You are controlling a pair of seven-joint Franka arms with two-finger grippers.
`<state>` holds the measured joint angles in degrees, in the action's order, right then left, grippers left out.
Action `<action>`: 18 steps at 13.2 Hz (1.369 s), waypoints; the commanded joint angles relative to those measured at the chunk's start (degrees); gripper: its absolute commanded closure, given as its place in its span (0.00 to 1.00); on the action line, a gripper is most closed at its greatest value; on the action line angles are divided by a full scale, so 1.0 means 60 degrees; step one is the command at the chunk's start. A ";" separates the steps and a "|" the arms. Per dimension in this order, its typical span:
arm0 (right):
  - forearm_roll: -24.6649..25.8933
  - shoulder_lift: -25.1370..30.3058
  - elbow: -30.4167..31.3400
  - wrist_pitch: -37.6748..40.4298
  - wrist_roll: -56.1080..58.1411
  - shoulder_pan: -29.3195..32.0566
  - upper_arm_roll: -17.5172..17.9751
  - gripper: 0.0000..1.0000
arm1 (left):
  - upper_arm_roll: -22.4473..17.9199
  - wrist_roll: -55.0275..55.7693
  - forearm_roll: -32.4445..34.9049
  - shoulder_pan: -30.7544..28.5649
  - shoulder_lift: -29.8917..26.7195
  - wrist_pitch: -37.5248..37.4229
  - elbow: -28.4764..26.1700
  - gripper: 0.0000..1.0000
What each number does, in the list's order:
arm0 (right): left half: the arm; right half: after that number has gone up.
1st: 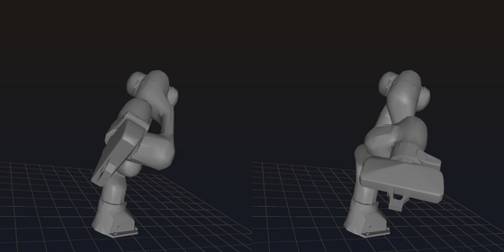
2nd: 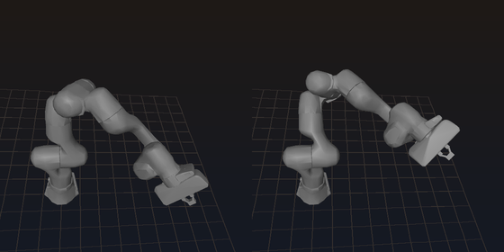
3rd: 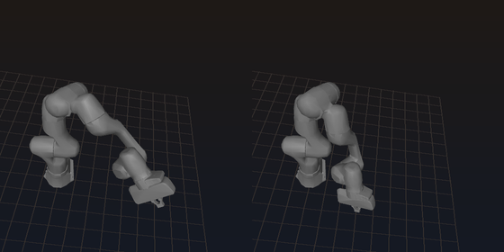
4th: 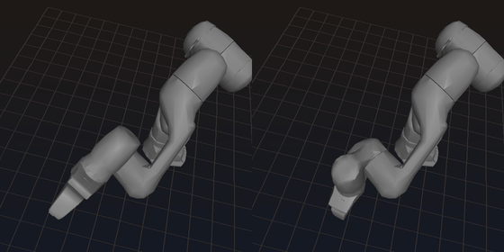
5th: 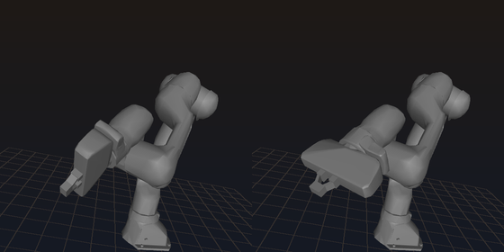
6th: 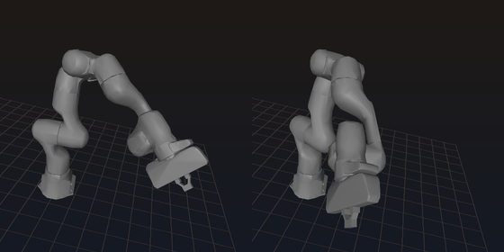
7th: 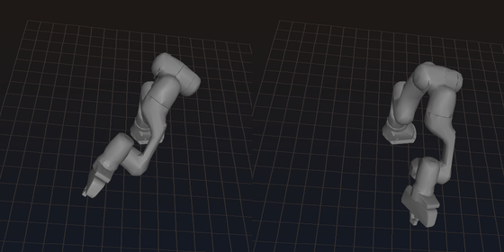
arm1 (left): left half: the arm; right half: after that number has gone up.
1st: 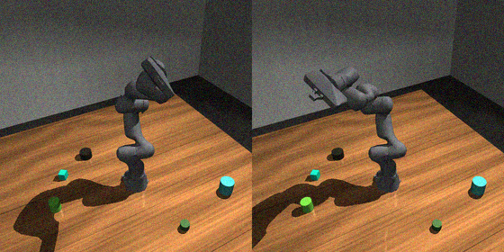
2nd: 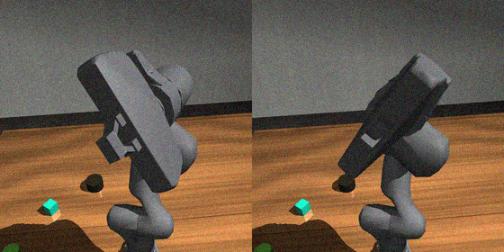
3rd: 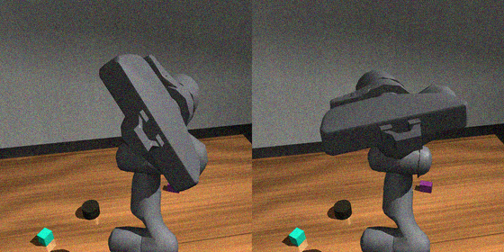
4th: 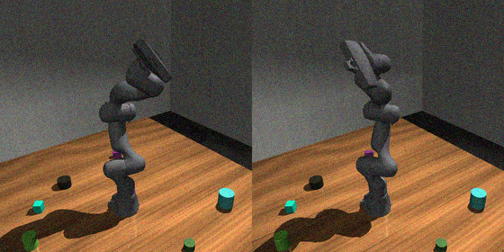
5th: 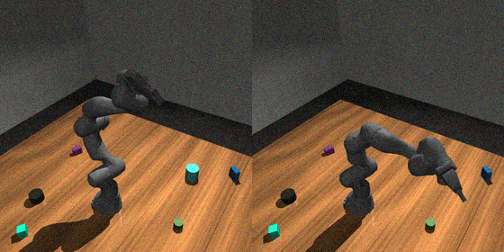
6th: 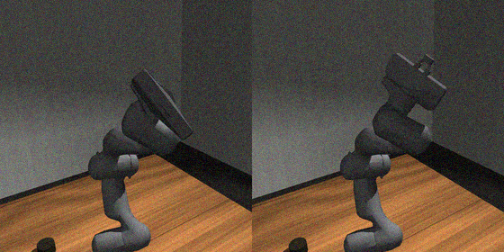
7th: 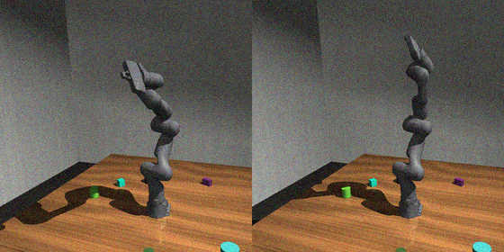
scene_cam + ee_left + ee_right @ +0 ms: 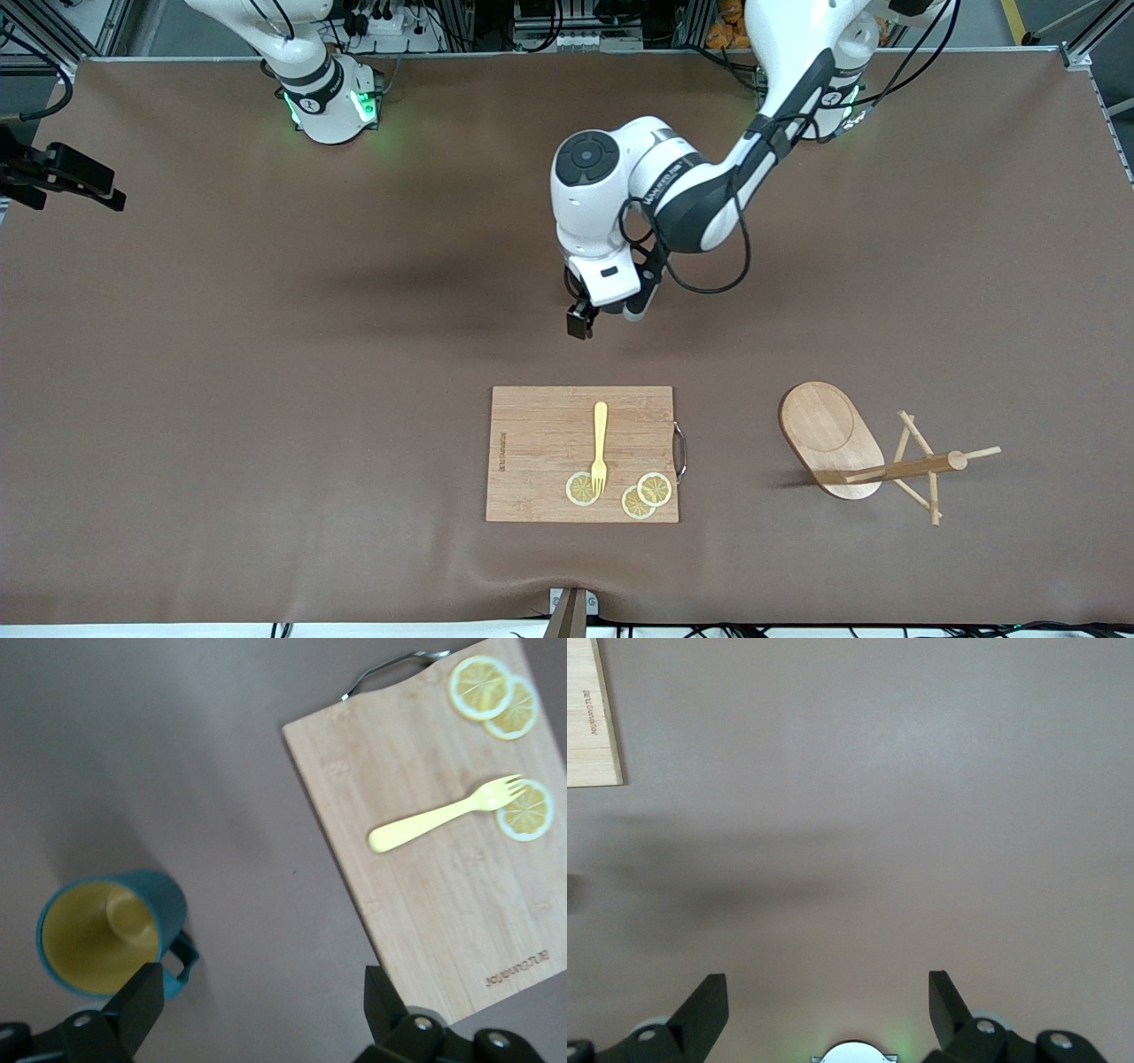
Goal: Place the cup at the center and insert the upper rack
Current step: 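Lower the left gripper beside the teal mug handle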
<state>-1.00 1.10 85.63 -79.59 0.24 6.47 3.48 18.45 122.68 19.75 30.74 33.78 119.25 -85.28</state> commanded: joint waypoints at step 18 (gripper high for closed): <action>-0.0215 -0.0022 0.0099 0.0009 -0.0157 -0.0347 0.0225 0.00 | -0.1684 0.7777 0.5656 0.4207 0.1708 -0.1417 0.0078 0.27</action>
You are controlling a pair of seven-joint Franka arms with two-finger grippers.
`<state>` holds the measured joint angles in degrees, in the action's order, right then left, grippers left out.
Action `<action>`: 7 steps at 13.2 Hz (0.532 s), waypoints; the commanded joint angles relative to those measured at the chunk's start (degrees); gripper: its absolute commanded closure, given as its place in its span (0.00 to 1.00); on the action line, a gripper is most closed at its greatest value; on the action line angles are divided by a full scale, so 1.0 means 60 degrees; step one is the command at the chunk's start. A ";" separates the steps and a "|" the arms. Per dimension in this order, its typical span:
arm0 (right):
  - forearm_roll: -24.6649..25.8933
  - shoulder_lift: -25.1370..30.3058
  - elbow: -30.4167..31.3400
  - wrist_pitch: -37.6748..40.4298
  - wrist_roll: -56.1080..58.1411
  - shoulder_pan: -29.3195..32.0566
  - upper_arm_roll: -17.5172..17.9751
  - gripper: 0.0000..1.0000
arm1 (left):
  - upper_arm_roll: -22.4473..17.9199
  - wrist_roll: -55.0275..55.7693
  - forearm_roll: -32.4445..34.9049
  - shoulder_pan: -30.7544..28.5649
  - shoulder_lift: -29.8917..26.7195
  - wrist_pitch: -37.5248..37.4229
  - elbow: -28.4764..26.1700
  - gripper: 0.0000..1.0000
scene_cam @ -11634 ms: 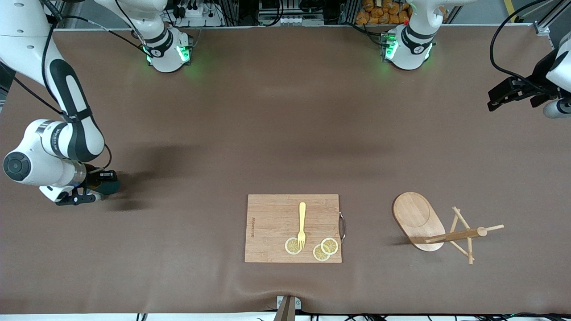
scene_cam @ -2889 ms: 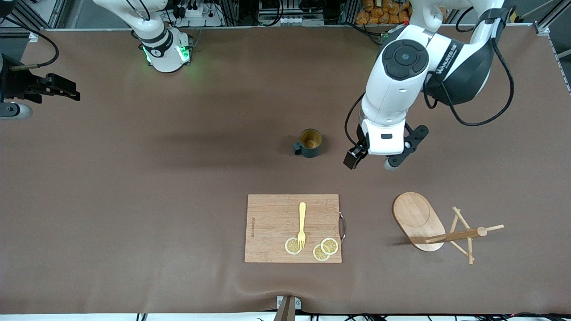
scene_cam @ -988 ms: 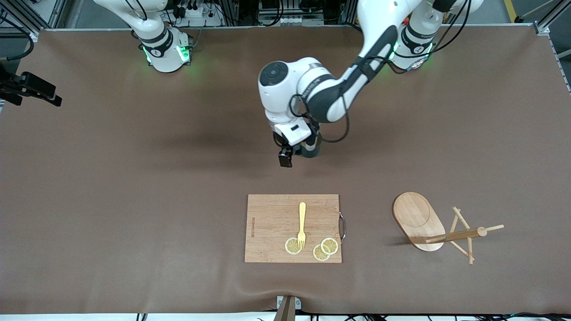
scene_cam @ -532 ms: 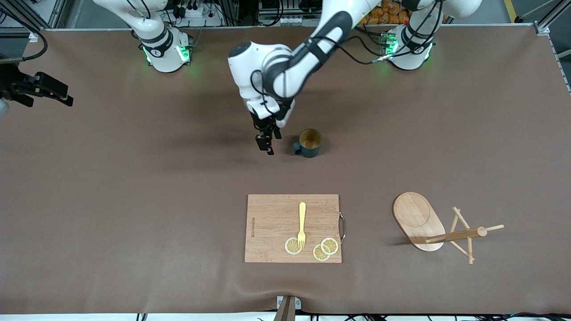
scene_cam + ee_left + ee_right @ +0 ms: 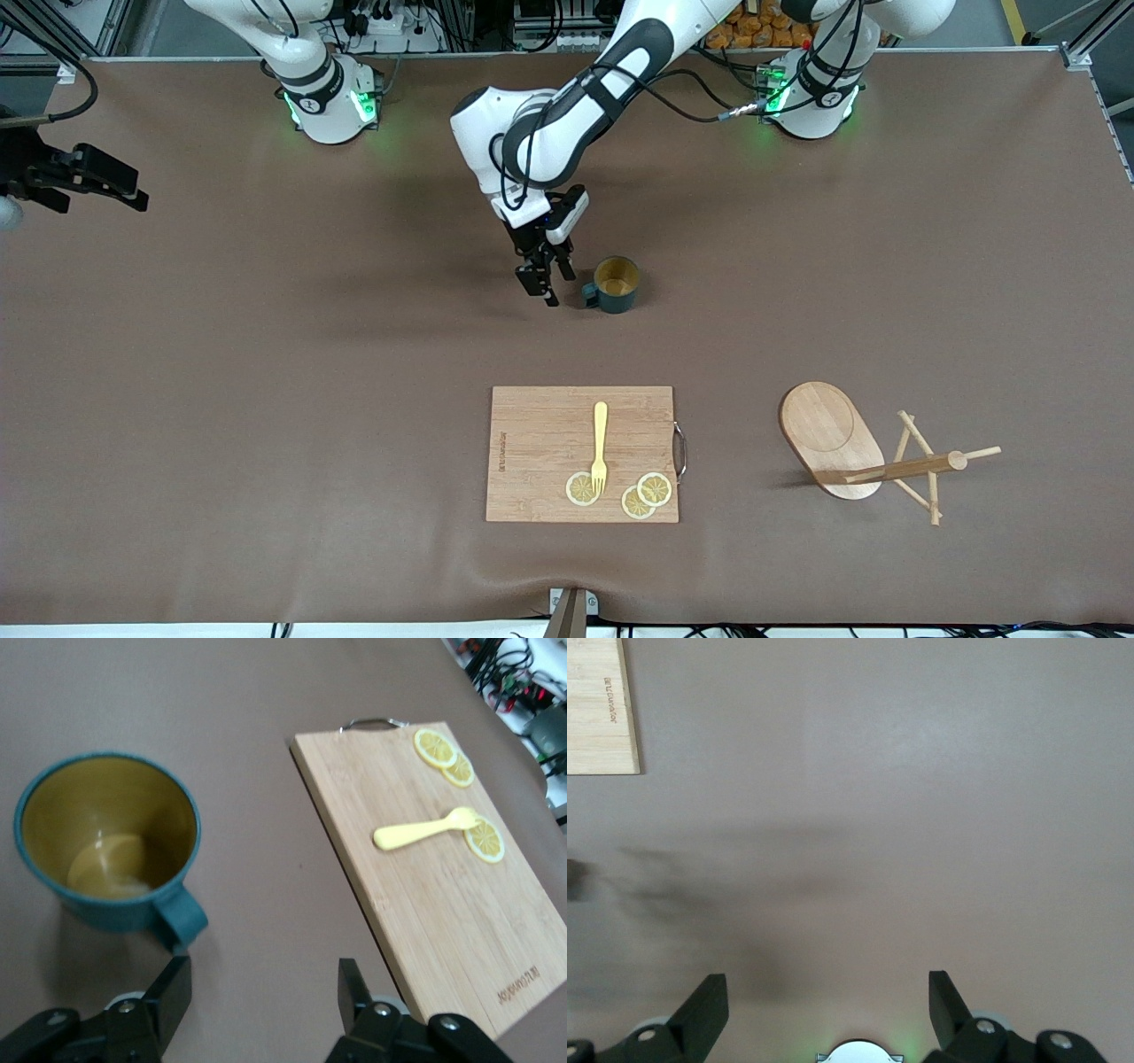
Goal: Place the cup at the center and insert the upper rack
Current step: 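Lower the left gripper beside the teal mug handle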
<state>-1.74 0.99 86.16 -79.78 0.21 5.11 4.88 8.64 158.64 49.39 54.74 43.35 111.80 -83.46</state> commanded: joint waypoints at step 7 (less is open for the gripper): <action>-0.0077 -0.0003 -0.0004 0.0113 -0.0152 -0.0091 -0.0008 0.00 | -0.0034 0.1890 0.1201 0.0558 0.0948 -0.0162 -0.0021 0.36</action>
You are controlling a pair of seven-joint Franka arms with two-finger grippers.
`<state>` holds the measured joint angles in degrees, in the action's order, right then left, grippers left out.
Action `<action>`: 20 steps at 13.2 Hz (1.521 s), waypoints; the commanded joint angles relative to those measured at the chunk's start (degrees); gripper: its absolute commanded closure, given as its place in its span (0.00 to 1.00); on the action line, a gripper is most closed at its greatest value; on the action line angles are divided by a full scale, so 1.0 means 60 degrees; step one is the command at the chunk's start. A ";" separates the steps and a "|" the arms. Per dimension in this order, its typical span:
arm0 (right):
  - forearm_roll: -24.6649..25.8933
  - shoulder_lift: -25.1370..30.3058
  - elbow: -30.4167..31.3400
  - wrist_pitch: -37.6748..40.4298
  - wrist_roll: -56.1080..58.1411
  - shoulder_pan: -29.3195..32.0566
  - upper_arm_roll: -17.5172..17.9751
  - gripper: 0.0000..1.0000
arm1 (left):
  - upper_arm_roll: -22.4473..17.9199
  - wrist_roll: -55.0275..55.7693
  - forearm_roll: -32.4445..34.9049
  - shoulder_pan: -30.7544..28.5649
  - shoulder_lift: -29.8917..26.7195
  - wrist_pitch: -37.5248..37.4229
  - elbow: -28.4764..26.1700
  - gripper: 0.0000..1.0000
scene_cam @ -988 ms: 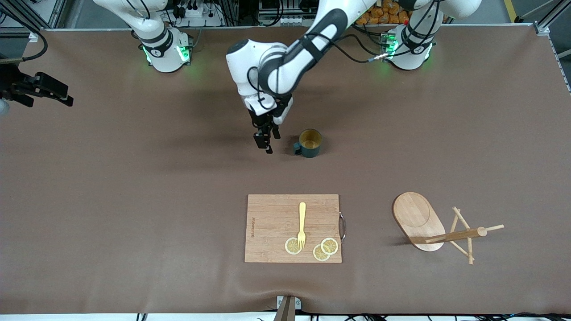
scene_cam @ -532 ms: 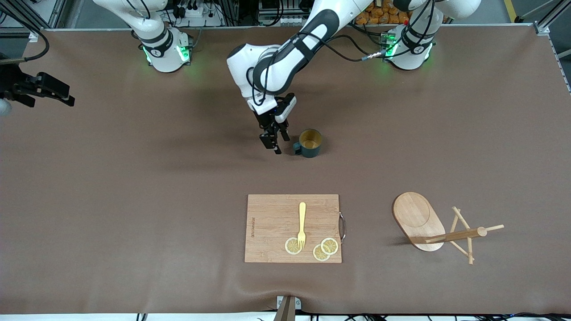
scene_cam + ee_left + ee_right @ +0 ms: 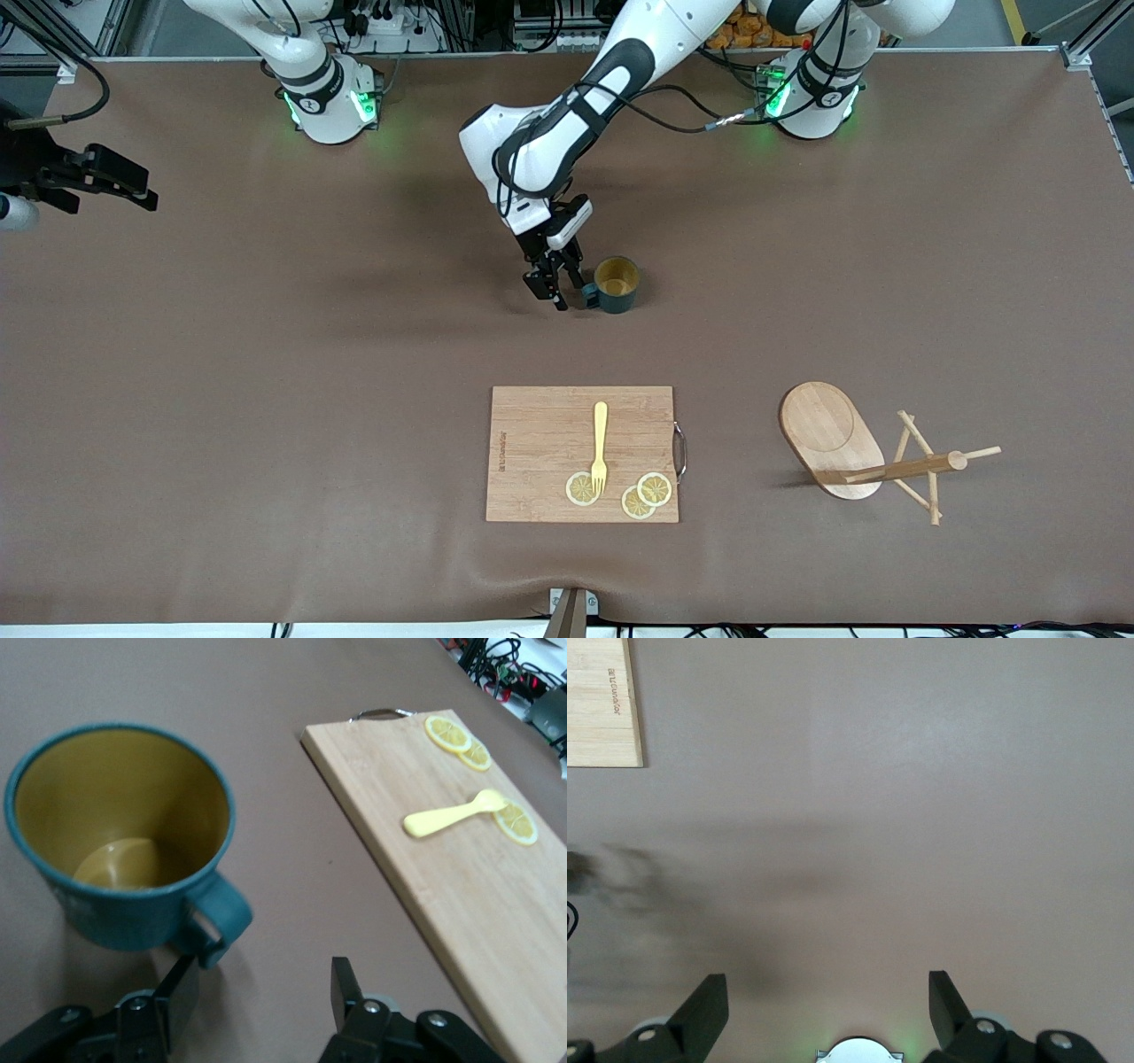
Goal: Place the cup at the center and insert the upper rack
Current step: 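Close the left gripper on the teal mug rim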
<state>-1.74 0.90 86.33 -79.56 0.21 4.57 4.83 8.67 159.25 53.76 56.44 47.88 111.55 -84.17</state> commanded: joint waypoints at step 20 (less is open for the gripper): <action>-0.0033 0.0012 -0.0151 0.0091 -0.0107 0.0191 -0.0072 0.00 | -0.0053 -0.1375 0.1924 0.1096 0.0530 -0.1746 0.0040 0.40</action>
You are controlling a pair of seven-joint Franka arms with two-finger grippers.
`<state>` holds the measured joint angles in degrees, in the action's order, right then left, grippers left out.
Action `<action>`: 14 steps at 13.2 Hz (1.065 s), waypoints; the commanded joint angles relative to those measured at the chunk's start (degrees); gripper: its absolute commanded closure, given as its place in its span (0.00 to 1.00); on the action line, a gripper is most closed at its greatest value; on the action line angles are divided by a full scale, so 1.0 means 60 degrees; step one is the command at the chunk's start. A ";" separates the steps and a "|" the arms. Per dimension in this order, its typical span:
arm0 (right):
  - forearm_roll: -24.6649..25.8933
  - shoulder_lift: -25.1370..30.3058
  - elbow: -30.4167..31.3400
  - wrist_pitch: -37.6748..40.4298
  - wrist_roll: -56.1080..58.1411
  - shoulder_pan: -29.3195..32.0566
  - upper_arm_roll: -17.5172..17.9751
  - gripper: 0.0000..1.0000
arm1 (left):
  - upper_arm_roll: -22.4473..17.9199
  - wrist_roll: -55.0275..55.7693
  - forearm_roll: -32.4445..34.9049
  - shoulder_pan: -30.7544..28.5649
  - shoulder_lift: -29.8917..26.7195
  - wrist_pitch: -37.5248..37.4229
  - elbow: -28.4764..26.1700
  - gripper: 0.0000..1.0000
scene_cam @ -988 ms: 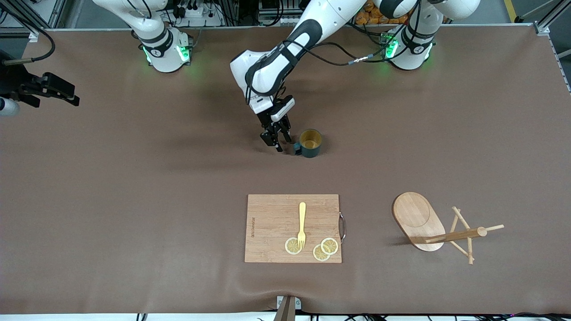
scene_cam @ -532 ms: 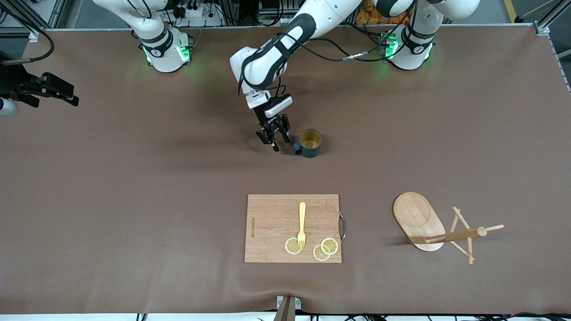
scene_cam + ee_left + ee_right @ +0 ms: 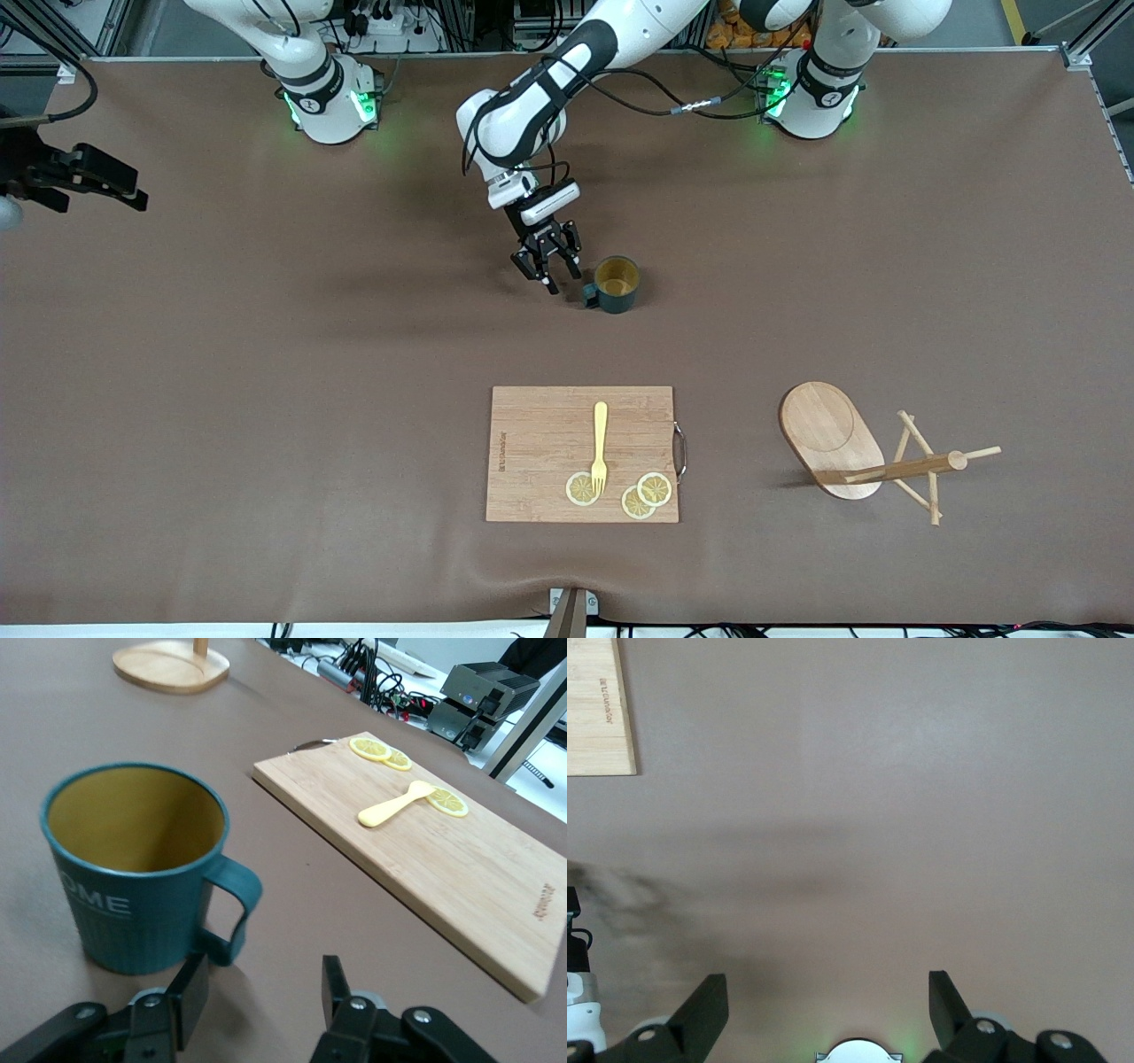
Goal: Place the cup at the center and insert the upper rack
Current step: 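Close the left gripper on the teal mug rim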
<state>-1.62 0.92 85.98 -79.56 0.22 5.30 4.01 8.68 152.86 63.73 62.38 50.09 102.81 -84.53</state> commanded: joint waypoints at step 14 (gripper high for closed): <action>-0.0053 -0.0007 -0.0062 0.0091 -0.0140 -0.0151 0.0063 0.00 | -0.0055 -0.1057 0.1186 0.0267 0.0734 -0.0890 0.0172 0.47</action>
<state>-1.65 0.91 86.02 -79.55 0.21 4.48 4.41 8.65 147.36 69.52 63.45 53.86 98.67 -84.61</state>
